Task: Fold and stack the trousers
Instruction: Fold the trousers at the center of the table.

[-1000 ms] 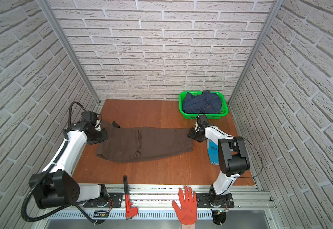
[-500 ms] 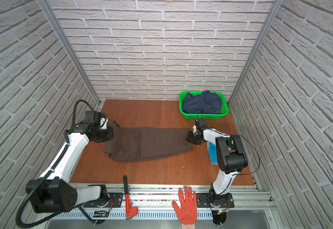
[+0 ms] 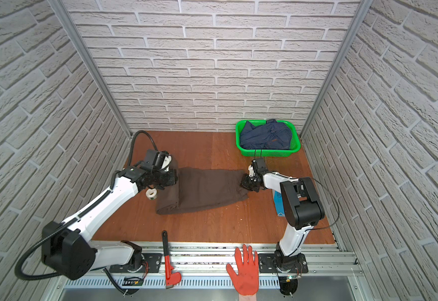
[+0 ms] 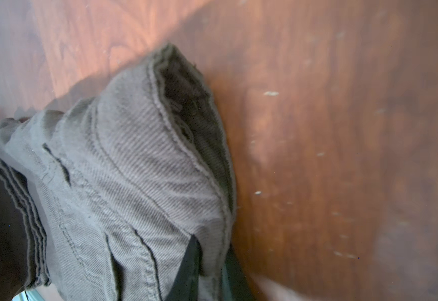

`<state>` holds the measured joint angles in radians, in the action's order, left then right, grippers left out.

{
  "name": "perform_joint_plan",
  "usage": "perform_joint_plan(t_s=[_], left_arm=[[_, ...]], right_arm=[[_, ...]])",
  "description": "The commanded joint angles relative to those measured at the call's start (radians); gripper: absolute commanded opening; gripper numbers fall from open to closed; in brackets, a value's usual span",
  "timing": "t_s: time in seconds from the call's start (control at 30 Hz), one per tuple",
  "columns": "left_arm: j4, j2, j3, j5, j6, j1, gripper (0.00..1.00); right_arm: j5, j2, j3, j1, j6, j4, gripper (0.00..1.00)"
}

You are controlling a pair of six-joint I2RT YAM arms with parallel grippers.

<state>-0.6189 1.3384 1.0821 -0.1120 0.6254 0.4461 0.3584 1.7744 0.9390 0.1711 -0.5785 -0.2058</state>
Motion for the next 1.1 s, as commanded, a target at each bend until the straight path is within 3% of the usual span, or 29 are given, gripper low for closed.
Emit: perform_joint_plan(t_s=[0.0,0.2,0.43,1.07], left_arm=[[0.150,0.072,0.034,0.032,0.069,0.080,0.00],[0.237,0.244,0.131,0.062,0.128,0.216,0.00],[0.295,0.413,0.282,0.076,0.166,0.310,0.00],[0.299,0.690,0.561,0.022,0.188,0.396,0.00]], right_arm=[[-0.004,0.019,-0.046,0.028,-0.018,-0.069,0.13],[-0.010,0.013,-0.060,0.036,-0.024,-0.062,0.13],[-0.011,0.011,-0.058,0.045,-0.024,-0.063,0.13],[-0.010,0.010,-0.049,0.049,-0.026,-0.069,0.13]])
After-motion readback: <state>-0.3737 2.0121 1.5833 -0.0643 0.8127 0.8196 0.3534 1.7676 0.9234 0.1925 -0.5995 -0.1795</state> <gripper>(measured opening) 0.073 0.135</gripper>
